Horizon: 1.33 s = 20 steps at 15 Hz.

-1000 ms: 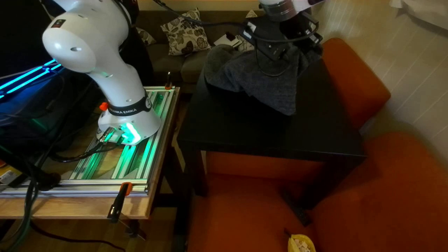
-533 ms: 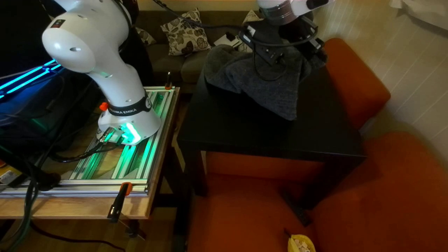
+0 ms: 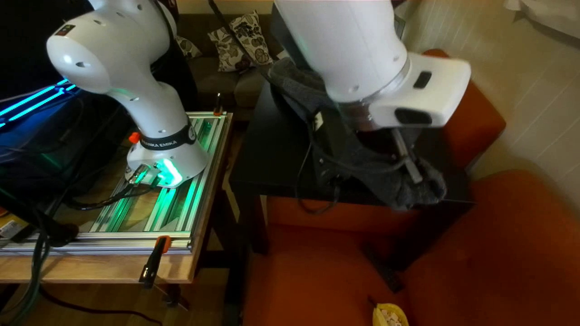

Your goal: Spread out the blanket on the table

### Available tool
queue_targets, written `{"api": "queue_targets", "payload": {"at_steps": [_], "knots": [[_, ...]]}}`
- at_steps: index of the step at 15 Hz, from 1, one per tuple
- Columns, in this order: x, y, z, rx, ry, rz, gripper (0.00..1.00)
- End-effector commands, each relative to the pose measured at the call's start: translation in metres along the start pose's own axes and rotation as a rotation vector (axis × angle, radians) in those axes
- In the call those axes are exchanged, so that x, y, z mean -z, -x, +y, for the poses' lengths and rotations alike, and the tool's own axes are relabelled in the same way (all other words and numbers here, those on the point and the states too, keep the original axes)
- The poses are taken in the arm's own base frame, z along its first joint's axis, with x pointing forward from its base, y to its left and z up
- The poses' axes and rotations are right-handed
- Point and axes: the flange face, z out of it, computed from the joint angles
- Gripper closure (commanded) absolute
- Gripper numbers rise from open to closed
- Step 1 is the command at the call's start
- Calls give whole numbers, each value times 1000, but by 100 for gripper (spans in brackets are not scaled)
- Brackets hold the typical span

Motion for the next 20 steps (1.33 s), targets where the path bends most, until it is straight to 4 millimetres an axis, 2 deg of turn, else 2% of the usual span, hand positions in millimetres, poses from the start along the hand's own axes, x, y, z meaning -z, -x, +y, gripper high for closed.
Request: {"api": "queue_targets", "payload": {"at_steps": [1,4,6,7,8,12,14,20], "knots": [[-27,56,41,-41,-57,-176,99],[-37,94,57,-4,-174,-330,99],[-46,112,68,28,-158,-437,99],[-47,110,73,36,-104,-459,99],[-41,105,60,25,-158,-397,95],[-46,109,64,30,-134,-444,95],[-46,114,69,43,-125,-489,99],[-28,161,102,28,-94,-723,99]]}}
